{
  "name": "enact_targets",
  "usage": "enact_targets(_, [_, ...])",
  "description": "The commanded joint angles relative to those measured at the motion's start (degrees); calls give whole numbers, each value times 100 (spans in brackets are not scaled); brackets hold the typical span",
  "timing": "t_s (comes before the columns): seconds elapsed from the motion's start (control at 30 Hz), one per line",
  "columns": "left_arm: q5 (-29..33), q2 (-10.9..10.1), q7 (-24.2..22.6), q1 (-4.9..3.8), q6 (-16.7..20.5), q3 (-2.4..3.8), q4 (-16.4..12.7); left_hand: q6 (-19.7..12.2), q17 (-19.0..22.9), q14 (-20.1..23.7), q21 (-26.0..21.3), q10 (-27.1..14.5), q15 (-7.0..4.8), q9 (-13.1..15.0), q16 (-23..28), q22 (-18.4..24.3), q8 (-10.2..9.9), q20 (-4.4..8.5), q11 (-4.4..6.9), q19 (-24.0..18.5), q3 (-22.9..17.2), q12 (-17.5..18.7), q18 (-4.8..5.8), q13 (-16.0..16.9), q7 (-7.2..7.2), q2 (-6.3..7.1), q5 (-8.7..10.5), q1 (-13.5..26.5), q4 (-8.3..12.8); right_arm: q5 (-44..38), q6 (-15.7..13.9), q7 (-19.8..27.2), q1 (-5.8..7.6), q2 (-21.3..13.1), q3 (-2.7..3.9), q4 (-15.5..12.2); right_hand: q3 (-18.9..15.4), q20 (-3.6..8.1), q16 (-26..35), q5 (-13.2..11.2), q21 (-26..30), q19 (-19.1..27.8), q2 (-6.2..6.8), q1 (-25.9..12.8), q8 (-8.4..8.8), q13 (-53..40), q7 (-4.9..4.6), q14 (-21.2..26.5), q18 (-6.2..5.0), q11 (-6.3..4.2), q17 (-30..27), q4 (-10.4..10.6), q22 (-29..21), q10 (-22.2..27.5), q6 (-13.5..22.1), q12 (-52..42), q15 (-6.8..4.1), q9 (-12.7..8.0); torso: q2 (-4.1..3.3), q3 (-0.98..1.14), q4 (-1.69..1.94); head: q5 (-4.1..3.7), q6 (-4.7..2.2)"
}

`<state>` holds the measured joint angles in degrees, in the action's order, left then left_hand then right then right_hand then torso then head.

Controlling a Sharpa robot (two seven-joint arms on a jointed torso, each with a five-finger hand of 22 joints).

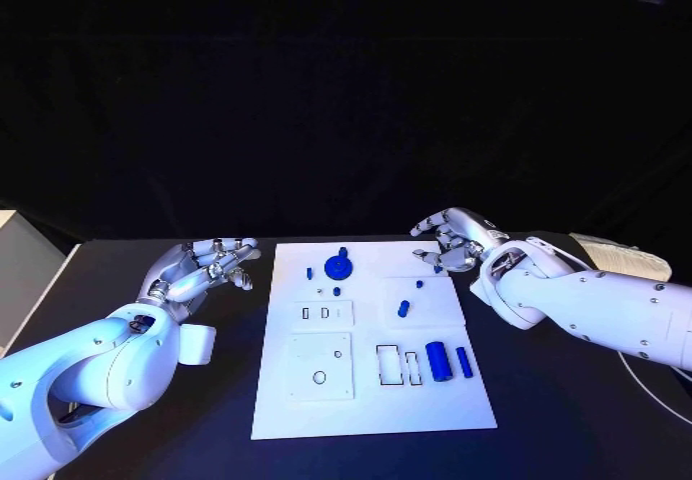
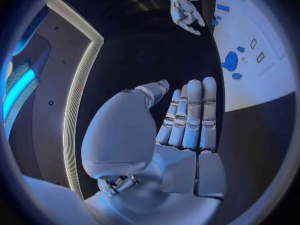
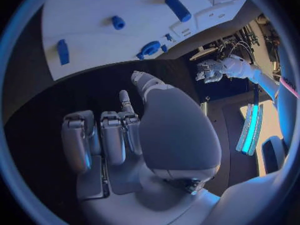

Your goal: Assemble the parts on the task board

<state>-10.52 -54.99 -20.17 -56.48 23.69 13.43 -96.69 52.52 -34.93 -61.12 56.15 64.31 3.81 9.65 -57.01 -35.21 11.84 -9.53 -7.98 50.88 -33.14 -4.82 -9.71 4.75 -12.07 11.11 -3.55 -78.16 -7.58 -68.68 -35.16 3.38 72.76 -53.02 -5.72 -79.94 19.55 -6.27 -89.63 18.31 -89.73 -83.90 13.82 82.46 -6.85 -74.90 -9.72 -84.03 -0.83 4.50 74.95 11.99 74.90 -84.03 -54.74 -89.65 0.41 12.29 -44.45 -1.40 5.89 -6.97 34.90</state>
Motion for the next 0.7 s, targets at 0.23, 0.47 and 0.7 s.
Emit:
enact_targets(0.23, [0, 123, -78, 64, -121, 6, 128, -44, 10, 41, 41, -43, 7, 7, -22, -14, 21, 0, -13, -54, -30, 2, -77, 9, 4, 10, 8, 61, 3, 574, 967, 725, -6, -229, 1, 668, -30, -29, -37, -92, -27, -610, 61, 40, 16, -1447, -19, -597, 83, 54, 1505, -50, 1510, -533, 11, 29, 34, -22, 62, 68, -3, -34, 46])
enact_targets(0.47, [0, 163, -88, 81, -127, 6, 198, -43, 11, 44, 42, -43, 8, 7, -21, -15, 22, 0, -13, -58, -30, 1, -77, 9, 3, 10, 9, 64, 1, 611, 1340, 614, -30, -261, -8, 863, -88, -38, -37, -218, -27, -610, 75, 0, 38, -1435, -26, -597, 83, 64, 1505, -25, 1510, -521, 43, 40, 44, -35, 73, 84, 12, -46, 80])
enact_targets(0.7, [0, 172, -86, 85, -132, 6, 215, -43, 11, 44, 42, -43, 8, 7, -21, -15, 22, 0, -13, -58, -30, 1, -77, 9, 3, 10, 9, 64, 1, 566, 1500, 552, -114, -210, -15, 987, -113, -40, -37, -236, -27, -610, 85, -15, 43, -1440, -28, -597, 83, 66, 1505, -15, 1510, -526, 51, 35, 46, -37, 70, 78, -11, -42, 116])
